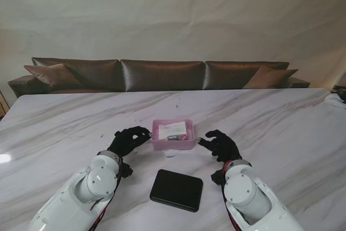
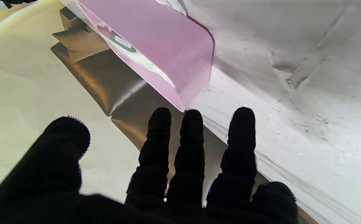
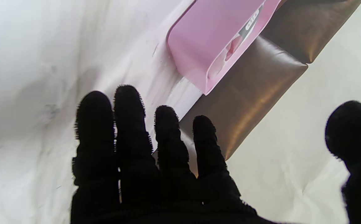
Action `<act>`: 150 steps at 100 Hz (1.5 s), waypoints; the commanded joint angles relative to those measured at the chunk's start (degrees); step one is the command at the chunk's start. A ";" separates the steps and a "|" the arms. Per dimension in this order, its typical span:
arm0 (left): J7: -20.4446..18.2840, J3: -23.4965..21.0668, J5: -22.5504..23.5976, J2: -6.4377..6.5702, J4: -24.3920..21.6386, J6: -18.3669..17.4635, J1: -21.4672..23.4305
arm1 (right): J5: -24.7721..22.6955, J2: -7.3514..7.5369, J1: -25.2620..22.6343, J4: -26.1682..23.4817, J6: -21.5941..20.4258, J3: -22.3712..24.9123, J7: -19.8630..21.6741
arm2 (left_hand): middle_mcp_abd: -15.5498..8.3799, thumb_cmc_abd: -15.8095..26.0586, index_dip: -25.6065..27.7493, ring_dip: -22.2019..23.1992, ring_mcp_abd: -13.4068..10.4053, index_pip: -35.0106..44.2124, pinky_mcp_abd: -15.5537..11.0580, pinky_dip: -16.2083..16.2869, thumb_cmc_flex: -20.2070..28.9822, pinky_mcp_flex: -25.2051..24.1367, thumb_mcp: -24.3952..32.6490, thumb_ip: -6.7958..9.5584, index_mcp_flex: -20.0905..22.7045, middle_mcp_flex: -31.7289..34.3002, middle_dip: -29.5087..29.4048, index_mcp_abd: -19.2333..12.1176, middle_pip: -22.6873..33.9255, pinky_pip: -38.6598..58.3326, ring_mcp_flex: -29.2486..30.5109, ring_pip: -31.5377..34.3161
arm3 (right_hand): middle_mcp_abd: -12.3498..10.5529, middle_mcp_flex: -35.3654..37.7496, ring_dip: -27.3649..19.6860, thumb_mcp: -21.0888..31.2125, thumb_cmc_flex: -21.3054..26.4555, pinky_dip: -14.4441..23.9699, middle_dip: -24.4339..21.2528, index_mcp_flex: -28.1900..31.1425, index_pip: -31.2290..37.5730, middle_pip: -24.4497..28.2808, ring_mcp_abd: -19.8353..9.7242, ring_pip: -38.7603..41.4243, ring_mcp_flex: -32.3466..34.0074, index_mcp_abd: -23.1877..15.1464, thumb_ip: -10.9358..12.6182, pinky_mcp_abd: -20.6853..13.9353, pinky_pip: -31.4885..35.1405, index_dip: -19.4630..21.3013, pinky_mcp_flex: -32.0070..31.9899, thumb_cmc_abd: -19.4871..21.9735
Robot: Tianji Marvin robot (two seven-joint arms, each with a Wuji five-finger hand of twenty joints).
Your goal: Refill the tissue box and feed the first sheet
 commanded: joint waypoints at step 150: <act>-10.95 2.39 -3.68 2.26 -11.86 11.92 7.81 | 2.60 -1.52 -17.91 -11.38 1.09 -0.69 -7.61 | 14.42 2.85 -1.73 -19.86 9.63 3.60 13.07 -19.30 -0.78 41.91 2.90 -0.45 26.46 34.91 -10.32 10.72 -0.71 130.07 35.12 8.33 | 6.44 13.45 -1.58 -0.74 4.74 -3.16 -0.79 12.33 -0.66 0.24 2.97 0.60 7.89 10.05 -1.33 5.47 6.10 -3.25 5.60 -0.97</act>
